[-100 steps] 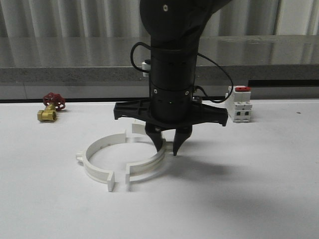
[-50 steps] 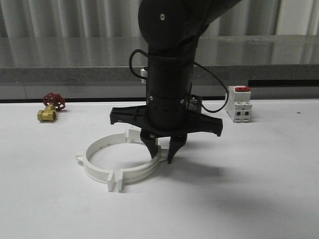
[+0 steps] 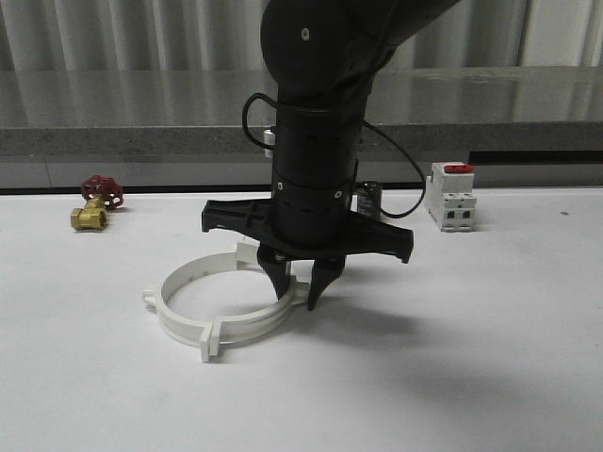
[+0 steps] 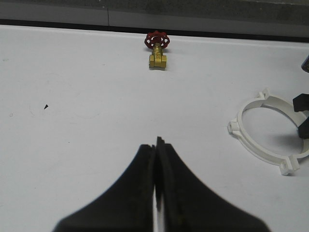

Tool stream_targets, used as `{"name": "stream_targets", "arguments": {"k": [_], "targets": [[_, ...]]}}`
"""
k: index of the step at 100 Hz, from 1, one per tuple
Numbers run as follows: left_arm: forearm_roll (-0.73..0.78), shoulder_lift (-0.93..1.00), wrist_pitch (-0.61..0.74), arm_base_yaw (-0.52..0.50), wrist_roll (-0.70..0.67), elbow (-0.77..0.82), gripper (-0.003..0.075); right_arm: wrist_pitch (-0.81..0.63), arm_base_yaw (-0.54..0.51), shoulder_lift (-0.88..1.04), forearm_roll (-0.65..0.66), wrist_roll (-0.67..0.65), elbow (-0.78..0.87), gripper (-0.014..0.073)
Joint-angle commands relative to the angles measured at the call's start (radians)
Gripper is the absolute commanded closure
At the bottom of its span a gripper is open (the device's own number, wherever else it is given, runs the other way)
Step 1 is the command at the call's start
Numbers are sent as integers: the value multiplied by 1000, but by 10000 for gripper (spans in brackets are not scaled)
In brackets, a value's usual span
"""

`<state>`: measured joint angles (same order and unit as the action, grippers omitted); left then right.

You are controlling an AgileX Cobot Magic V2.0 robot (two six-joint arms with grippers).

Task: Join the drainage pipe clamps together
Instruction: 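Lower and press the clamp half against the other to close the ring, then open the right gripper and lift it away from the ring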

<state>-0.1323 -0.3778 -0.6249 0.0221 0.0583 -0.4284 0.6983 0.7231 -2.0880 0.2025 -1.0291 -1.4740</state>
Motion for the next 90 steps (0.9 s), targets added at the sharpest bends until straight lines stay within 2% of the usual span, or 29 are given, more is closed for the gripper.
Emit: {"name": "stream_targets", "arguments": {"k": [1, 9, 18, 36, 47, 70, 90], "targets": [[-17, -5, 71, -3, 1, -26, 741, -27, 2, 54, 11, 1, -31, 554], [-17, -5, 71, -3, 1, -26, 741, -21, 2, 54, 11, 1, -31, 545], [-17, -5, 71, -3, 1, -26, 741, -20, 2, 54, 11, 1, -31, 487], [-17, -5, 71, -3, 1, -26, 741, -35, 2, 54, 11, 1, -31, 266], [-17, -5, 71, -3, 1, -26, 741, -50, 2, 54, 11, 1, -31, 176], [-17, -5, 71, -3, 1, -26, 741, -80, 2, 72, 33, 5, -31, 166], [-17, -5, 71, -3, 1, -26, 741, -126, 2, 147, 159, 167, -26, 168]]}}
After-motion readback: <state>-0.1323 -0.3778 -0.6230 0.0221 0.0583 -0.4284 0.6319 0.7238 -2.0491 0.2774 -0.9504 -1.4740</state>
